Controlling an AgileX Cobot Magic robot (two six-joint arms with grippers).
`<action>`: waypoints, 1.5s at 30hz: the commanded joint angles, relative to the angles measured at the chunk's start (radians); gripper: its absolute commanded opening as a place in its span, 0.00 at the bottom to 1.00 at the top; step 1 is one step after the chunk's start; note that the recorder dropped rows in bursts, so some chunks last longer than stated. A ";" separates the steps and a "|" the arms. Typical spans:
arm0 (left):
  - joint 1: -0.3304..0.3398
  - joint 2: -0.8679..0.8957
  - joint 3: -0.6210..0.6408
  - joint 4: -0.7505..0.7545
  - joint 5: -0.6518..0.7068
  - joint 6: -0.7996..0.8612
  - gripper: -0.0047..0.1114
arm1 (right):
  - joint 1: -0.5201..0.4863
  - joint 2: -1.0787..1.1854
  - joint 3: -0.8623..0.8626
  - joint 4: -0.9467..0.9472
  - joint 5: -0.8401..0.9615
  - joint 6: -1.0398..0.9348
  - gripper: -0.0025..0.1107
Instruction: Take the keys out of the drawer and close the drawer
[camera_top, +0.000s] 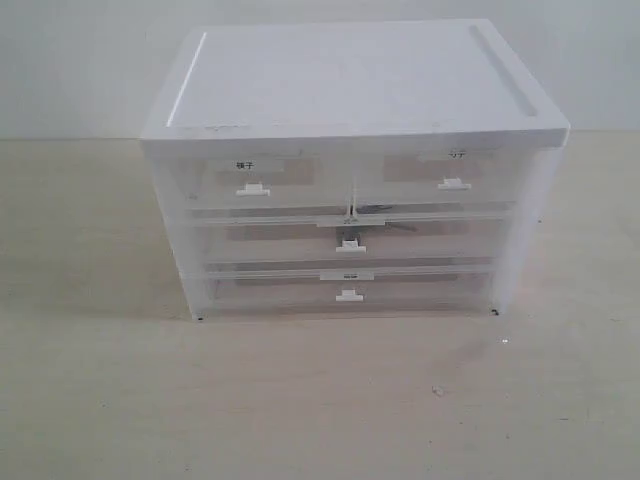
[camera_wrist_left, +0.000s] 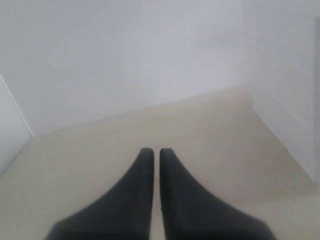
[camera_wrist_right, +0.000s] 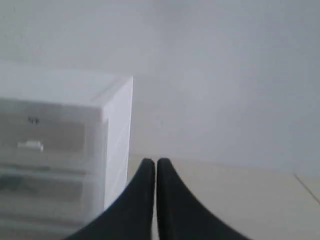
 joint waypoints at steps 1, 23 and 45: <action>0.003 -0.003 0.004 -0.118 -0.134 -0.113 0.08 | -0.002 -0.005 -0.001 -0.006 -0.215 0.036 0.02; 0.003 0.171 -0.137 0.544 -0.890 -1.009 0.08 | -0.002 0.084 -0.135 -0.223 -0.342 0.610 0.02; 0.002 1.274 -0.196 0.796 -1.376 -0.562 0.08 | -0.002 0.957 -0.211 -1.074 -0.926 0.849 0.02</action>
